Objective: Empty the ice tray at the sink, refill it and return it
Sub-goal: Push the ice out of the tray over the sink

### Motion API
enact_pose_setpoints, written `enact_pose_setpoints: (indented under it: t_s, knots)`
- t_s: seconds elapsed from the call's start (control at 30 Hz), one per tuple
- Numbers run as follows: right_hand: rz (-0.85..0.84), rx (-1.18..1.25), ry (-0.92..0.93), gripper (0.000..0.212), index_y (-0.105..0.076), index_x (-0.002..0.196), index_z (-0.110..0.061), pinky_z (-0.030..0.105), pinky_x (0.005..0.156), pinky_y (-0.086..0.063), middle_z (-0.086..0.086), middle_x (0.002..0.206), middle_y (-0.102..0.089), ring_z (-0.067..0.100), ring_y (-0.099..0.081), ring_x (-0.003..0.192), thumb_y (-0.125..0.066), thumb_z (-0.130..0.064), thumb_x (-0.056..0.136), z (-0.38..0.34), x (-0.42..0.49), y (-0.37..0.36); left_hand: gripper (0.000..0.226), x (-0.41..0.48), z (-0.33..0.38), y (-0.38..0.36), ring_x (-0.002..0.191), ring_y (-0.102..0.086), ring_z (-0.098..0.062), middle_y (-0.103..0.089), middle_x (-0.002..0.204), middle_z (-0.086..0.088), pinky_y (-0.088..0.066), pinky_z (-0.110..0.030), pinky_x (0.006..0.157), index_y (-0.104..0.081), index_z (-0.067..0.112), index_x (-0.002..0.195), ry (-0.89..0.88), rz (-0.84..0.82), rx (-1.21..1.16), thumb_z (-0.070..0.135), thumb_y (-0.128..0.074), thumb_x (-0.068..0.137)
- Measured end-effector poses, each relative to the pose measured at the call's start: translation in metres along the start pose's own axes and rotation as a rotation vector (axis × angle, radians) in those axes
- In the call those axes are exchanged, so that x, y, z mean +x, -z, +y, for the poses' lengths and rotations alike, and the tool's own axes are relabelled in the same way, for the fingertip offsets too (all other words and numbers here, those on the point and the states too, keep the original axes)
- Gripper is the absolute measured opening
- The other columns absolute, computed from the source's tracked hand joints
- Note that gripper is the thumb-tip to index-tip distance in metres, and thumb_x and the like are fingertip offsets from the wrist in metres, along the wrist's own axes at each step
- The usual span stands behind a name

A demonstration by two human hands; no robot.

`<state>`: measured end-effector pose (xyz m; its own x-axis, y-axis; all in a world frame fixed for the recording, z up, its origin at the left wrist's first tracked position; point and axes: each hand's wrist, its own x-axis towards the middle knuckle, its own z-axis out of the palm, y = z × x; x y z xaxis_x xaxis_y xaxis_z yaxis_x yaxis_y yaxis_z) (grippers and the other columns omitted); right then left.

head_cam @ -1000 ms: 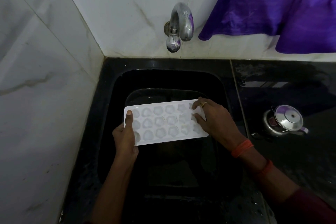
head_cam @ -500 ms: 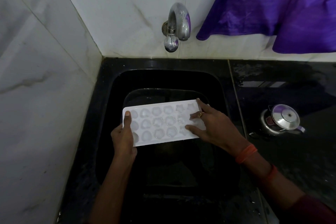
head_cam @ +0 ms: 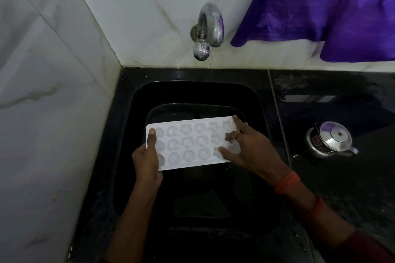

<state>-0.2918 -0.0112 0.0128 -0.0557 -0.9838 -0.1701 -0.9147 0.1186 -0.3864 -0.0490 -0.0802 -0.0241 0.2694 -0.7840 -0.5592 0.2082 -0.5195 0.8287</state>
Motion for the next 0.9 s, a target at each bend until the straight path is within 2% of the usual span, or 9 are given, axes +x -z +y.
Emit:
enact_pose_setpoints:
  t_s: [0.07, 0.23, 0.4, 0.47, 0.57, 0.7, 0.9]
  knots:
    - [-0.006, 0.003, -0.01, 0.058, -0.069, 0.125, -0.016, 0.046, 0.109, -0.045, 0.009, 0.163, -0.027, 0.031, -0.04, 0.143, -0.067, -0.058, 0.084, -0.0004, -0.0007, -0.0003, 0.035, -0.0009, 0.0004, -0.0012, 0.085, -0.073, -0.027, -0.074, 0.089, -0.006, -0.061, -0.041, 0.07, -0.07, 0.012, 0.083, 0.003, -0.002, 0.01, 0.047, -0.071, 0.088]
    - [0.011, 0.012, -0.019, 0.059, -0.071, 0.12, -0.017, 0.041, 0.106, -0.047, 0.005, 0.163, -0.029, 0.024, -0.048, 0.137, -0.068, -0.061, 0.081, -0.0013, -0.0009, 0.0009, 0.035, -0.0016, 0.0002, 0.0001, 0.083, -0.074, -0.027, -0.075, 0.085, -0.004, -0.061, -0.037, 0.066, -0.071, 0.013, 0.082, -0.015, 0.007, 0.016, 0.048, -0.07, 0.088]
    - [0.022, 0.011, -0.02, 0.058, -0.072, 0.116, -0.019, 0.04, 0.104, -0.049, 0.003, 0.162, -0.031, 0.023, -0.054, 0.132, -0.068, -0.064, 0.079, -0.0011, -0.0035, 0.0032, 0.034, -0.0017, -0.0001, 0.0001, 0.085, -0.074, -0.027, -0.075, 0.081, -0.001, -0.062, -0.041, 0.072, -0.071, 0.014, 0.082, -0.014, 0.005, 0.018, 0.048, -0.07, 0.088]
    - [0.042, 0.02, -0.017, 0.054, -0.072, 0.108, -0.019, 0.041, 0.101, -0.052, 0.005, 0.16, -0.035, 0.024, -0.059, 0.127, -0.071, -0.063, 0.077, -0.0029, -0.005, 0.0036, 0.034, -0.0015, 0.0, 0.0001, 0.083, -0.074, -0.026, -0.075, 0.074, 0.003, -0.062, -0.041, 0.071, -0.071, 0.014, 0.08, -0.017, 0.0, 0.015, 0.047, -0.071, 0.088]
    - [0.068, 0.051, -0.021, 0.05, -0.069, 0.096, -0.018, 0.042, 0.096, -0.055, 0.004, 0.157, -0.04, 0.025, -0.062, 0.123, -0.073, -0.063, 0.073, -0.0046, -0.0061, 0.0044, 0.034, -0.0006, 0.0005, 0.0, 0.083, -0.074, -0.026, -0.075, 0.08, -0.001, -0.062, -0.041, 0.071, -0.072, 0.015, 0.081, -0.005, 0.002, 0.02, 0.048, -0.071, 0.087]
    - [0.046, 0.053, -0.039, 0.053, -0.073, 0.103, -0.016, 0.042, 0.102, -0.052, 0.002, 0.157, -0.041, 0.024, -0.058, 0.128, -0.075, -0.061, 0.075, -0.0044, -0.0072, 0.0035, 0.036, -0.0005, 0.0025, -0.0007, 0.088, -0.073, -0.028, -0.075, 0.092, -0.007, -0.061, -0.045, 0.076, -0.072, 0.013, 0.085, 0.015, 0.003, 0.018, 0.049, -0.071, 0.087]
    - [0.049, -0.013, -0.034, 0.057, -0.074, 0.116, -0.011, 0.04, 0.099, -0.052, 0.001, 0.159, -0.038, 0.024, -0.062, 0.122, -0.07, -0.058, 0.083, -0.007, -0.0098, 0.0029, 0.037, -0.0004, 0.0011, -0.0004, 0.087, -0.072, -0.029, -0.073, 0.086, -0.004, -0.061, -0.043, 0.073, -0.07, 0.012, 0.081, 0.03, 0.014, -0.001, 0.048, -0.072, 0.086]
